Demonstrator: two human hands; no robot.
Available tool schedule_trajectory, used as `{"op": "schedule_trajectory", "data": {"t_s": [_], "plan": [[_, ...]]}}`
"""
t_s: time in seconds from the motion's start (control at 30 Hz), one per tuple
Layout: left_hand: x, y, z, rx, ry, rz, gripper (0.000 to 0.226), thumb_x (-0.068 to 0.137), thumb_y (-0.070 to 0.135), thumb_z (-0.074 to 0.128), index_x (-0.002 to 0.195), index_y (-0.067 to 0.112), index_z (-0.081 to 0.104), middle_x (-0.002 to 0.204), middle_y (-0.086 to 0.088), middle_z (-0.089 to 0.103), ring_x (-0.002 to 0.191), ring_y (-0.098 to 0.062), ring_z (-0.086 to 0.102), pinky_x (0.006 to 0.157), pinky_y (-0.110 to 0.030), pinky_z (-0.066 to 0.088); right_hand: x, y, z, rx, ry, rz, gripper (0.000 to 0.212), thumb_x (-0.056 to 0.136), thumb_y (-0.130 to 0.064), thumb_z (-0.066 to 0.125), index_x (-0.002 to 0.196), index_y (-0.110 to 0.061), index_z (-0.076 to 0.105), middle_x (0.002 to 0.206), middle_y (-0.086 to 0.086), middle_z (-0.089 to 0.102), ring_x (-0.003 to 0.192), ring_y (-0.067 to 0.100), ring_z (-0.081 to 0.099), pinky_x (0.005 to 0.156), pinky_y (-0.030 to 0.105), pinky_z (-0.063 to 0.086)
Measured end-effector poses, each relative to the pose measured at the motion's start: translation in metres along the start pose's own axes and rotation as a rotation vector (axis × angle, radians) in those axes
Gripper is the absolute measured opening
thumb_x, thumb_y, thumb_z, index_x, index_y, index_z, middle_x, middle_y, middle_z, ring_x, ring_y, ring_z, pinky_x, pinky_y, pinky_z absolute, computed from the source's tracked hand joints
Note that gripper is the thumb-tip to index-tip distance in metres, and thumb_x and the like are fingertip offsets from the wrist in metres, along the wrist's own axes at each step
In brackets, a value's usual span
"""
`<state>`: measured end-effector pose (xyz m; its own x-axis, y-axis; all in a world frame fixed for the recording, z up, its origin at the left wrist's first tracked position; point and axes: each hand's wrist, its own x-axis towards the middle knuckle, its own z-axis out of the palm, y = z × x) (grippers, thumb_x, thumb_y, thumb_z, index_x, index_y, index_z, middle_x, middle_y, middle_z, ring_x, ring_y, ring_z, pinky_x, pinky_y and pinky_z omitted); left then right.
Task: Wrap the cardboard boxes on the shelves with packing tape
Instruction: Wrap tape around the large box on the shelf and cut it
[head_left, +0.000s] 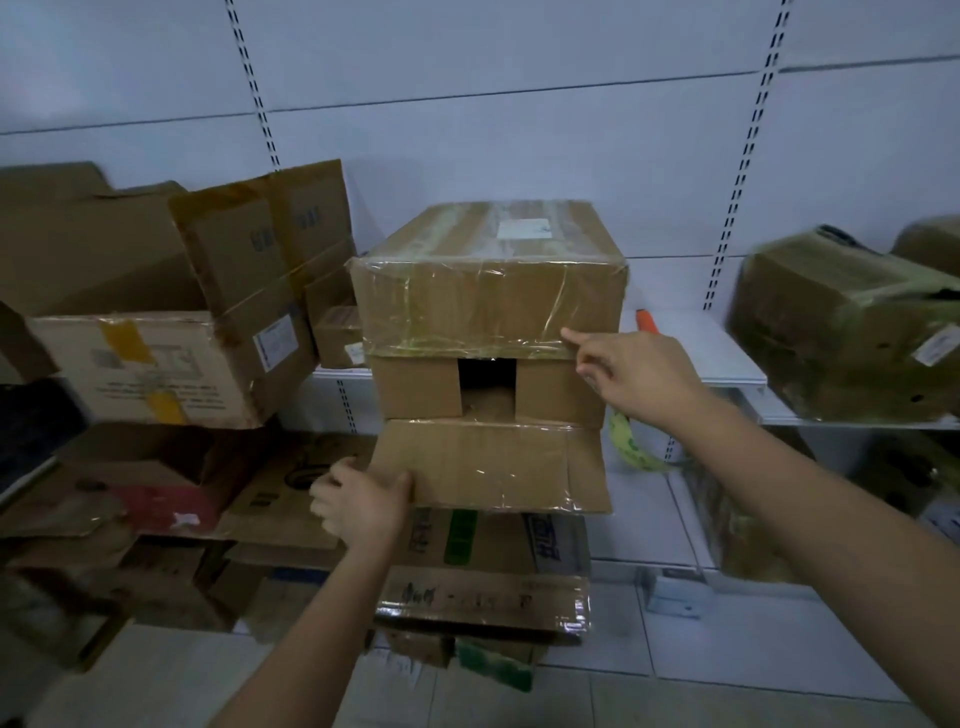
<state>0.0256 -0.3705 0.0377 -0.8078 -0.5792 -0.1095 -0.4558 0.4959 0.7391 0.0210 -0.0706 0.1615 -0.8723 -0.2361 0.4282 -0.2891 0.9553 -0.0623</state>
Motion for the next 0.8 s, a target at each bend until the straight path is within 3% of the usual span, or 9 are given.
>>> {"op": "schedule_trajectory", "data": {"t_s": [0.07,0.13,0.2,0.27,0.33,0.4,0.53,0.67,0.8], "plan": [[0.007,-0.006,-0.005,-0.186,-0.158,-0.189,0.077,0.078,0.038,0.079,0.134,0.003,0.040,0.131,-0.020,0.047,0.115,-0.039,0.050,0.095,-0.044,0.044,-0.004,0.002,0.007,-0.004,-0.025,-0.011,0.016,0.097,-0.031,0.054,0.085,-0.026,0.063,0.142,-0.037,0.037,0.083,0.009,0.068,0.054,0.022,0.036],[0.011,-0.002,-0.015,-0.484,-0.246,-0.233,0.034,0.086,0.025,0.074,0.101,-0.001,0.059,0.091,-0.017,0.065,0.077,-0.030,0.061,0.076,-0.037,0.052,-0.007,0.003,0.009,-0.005,-0.053,-0.016,0.017,0.098,-0.031,0.054,0.083,-0.025,0.061,0.144,-0.036,0.033,0.087,0.010,0.068,0.052,0.021,0.033],[0.014,0.013,-0.031,-0.689,-0.259,-0.213,0.020,0.092,0.018,0.068,0.082,0.002,0.064,0.072,-0.013,0.066,0.062,-0.024,0.060,0.061,-0.032,0.050,-0.006,0.005,0.005,0.079,-0.080,0.015,0.019,0.097,-0.032,0.056,0.079,-0.025,0.058,0.143,-0.038,0.033,0.080,0.008,0.068,0.062,0.024,0.042],[0.016,0.036,-0.047,-0.989,-0.371,-0.173,0.017,0.096,0.016,0.063,0.098,-0.001,0.065,0.089,-0.014,0.071,0.075,-0.021,0.071,0.063,-0.026,0.058,-0.002,0.008,-0.002,0.312,-0.108,0.072,0.021,0.096,-0.028,0.060,0.076,-0.023,0.061,0.138,-0.036,0.044,0.063,0.006,0.067,0.080,0.028,0.046],[0.015,0.063,-0.056,-1.153,-0.510,-0.080,0.032,0.098,0.014,0.060,0.126,-0.001,0.055,0.116,-0.016,0.065,0.108,-0.026,0.068,0.085,-0.032,0.059,0.003,0.010,-0.012,0.497,-0.141,0.112,0.021,0.095,-0.022,0.063,0.075,-0.020,0.064,0.134,-0.031,0.053,0.060,0.012,0.069,0.077,0.033,0.056],[0.012,0.086,-0.053,-1.095,-0.587,0.005,0.057,0.097,0.009,0.060,0.148,0.003,0.035,0.141,-0.017,0.049,0.132,-0.030,0.050,0.105,-0.041,0.049,0.008,0.010,-0.017,0.558,-0.166,0.135,0.020,0.095,-0.020,0.064,0.075,-0.016,0.066,0.132,-0.026,0.057,0.066,0.018,0.072,0.071,0.041,0.061],[0.003,0.111,-0.038,-0.690,-0.684,0.168,0.085,0.089,0.001,0.059,0.158,0.024,0.015,0.152,-0.002,0.040,0.139,-0.029,0.040,0.114,-0.049,0.037,0.008,0.002,-0.009,0.583,-0.142,0.158,0.020,0.095,-0.019,0.065,0.074,-0.019,0.066,0.136,-0.022,0.056,0.069,0.015,0.073,0.067,0.038,0.061],[-0.018,0.125,-0.028,-0.305,-0.660,0.247,0.108,0.094,0.008,0.060,0.152,0.029,-0.029,0.163,-0.008,-0.023,0.151,-0.035,0.011,0.116,-0.046,0.027,0.002,-0.021,0.003,0.680,-0.041,0.209,0.019,0.096,-0.020,0.063,0.078,-0.019,0.065,0.139,-0.022,0.052,0.057,0.017,0.071,0.070,0.043,0.061],[-0.026,0.116,-0.022,-0.211,-0.537,0.374,0.112,0.093,0.035,0.067,0.152,0.023,-0.027,0.160,-0.013,-0.030,0.150,-0.035,0.017,0.118,-0.043,0.023,0.005,-0.051,0.015,0.895,0.115,0.230,0.017,0.098,-0.019,0.059,0.083,-0.014,0.064,0.140,-0.009,0.057,0.063,0.019,0.073,0.076,0.047,0.060]]}}
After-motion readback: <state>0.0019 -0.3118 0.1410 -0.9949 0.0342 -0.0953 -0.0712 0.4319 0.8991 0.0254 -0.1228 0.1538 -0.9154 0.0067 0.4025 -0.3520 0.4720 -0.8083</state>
